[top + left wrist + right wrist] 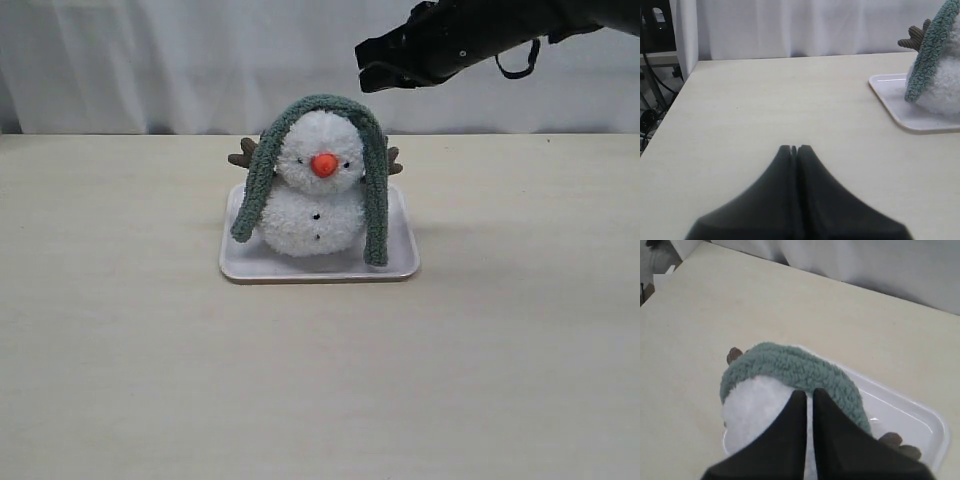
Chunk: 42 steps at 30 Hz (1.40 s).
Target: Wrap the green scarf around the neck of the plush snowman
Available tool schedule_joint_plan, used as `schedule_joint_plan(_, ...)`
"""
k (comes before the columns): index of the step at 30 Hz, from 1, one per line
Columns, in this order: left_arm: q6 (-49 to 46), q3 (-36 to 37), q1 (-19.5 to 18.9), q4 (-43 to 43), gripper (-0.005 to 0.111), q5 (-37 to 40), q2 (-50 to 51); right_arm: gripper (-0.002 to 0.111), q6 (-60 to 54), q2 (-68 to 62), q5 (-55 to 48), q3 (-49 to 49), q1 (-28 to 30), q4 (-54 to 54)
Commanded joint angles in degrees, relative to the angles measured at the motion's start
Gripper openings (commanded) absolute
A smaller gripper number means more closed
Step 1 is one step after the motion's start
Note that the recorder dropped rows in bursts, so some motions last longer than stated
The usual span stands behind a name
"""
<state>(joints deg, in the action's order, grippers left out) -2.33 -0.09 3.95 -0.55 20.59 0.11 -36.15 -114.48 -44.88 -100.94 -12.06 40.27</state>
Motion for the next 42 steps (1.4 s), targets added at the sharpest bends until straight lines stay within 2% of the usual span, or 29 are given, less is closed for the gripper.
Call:
schedule_joint_plan(1, 0.24, 0.09, 0.1, 0.05, 0.0, -0.73, -0.11, 0.004, 3.27, -3.29, -0.12, -5.32, -2.82, -5.48)
schedule_joint_plan(7, 0.24, 0.09, 0.1, 0.05, 0.0, -0.73, -0.11, 0.004, 9.7, -8.75, -0.78, -12.81, -6.05, -13.22)
schedule_joint_plan(13, 0.24, 0.09, 0.1, 0.05, 0.0, -0.89, -0.11, 0.004, 12.88, -13.1, -1.02, -17.34, -6.76, -14.2)
schedule_joint_plan(24, 0.24, 0.09, 0.1, 0.05, 0.0, -0.89, -0.11, 0.004, 12.98, -17.18, 5.42, -17.72, -7.58, -14.08)
schedule_joint_plan(35, 0.24, 0.09, 0.1, 0.05, 0.0, -0.89, -0.11, 0.004, 13.26, -18.32, 1.45, -17.72, -8.07, -17.04)
schedule_joint_plan(42, 0.24, 0.09, 0.1, 0.05, 0.0, -0.73, -0.11, 0.005, 13.4, -14.3, 0.28, -17.72, -8.07, -16.82)
